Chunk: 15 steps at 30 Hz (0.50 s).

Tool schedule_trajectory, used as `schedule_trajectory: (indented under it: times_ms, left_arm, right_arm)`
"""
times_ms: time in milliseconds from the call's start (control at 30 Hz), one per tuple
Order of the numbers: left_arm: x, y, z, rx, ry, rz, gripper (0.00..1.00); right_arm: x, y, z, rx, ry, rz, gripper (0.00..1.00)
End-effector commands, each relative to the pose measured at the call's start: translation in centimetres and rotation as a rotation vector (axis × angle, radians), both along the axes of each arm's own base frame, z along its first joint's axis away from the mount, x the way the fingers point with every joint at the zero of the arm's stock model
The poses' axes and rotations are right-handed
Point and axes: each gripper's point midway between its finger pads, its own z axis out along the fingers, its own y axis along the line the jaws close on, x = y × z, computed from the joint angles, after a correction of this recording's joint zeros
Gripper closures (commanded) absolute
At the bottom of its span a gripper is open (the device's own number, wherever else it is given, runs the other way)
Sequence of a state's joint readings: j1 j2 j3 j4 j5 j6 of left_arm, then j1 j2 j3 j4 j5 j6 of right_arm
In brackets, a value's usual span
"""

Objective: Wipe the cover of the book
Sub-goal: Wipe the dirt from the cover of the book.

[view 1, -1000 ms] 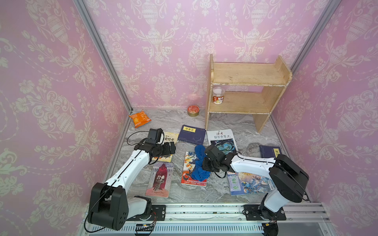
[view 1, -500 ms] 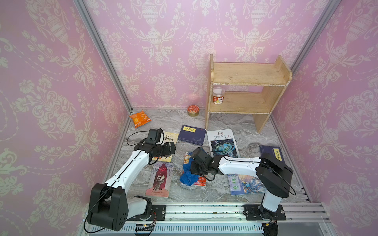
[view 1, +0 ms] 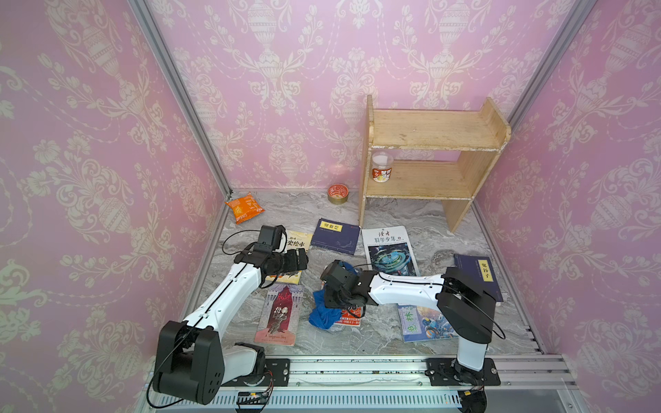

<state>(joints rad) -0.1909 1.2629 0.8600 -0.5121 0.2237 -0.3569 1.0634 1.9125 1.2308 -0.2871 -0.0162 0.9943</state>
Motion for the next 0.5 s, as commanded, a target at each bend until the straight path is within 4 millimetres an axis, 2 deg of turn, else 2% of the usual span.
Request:
schedule_trajectory:
  times_ms: [0, 200, 267, 300, 367, 433, 467]
  left_arm:
    - [-0.2, 0.1, 0.0, -0.017, -0.001, 0.011, 0.01]
    - [-0.1, -0.1, 0.1, -0.03, -0.001, 0.006, 0.01]
    - [-0.1, -0.2, 0.2, -0.032, -0.002, 0.006, 0.01]
    - [-0.1, -0.2, 0.2, -0.032, -0.003, 0.006, 0.01]
    - [-0.1, -0.2, 0.1, -0.032, -0.001, 0.007, 0.01]
    - [-0.1, -0.1, 0.0, -0.03, 0.0, 0.006, 0.01]
    - [-0.1, -0.2, 0.0, -0.03, 0.004, 0.006, 0.01]
  right_arm:
    - [-3.8, -5.0, -5.8, -0.223, 0.155, 0.038, 1.0]
    - [-5.5, -15.2, -6.2, -0.332, 0.178, -0.067, 1.0]
    - [-5.9, -17.2, -5.6, -0.372, 0.153, -0.077, 1.0]
    - [-6.0, -17.6, -5.3, -0.386, 0.145, -0.073, 1.0]
    - [-5.8, -16.6, -5.0, -0.382, 0.126, -0.047, 1.0]
    - [-5.6, -13.9, -4.9, -0.36, 0.111, -0.001, 1.0]
    - [-5.5, -11.8, -4.7, -0.341, 0.107, 0.033, 1.0]
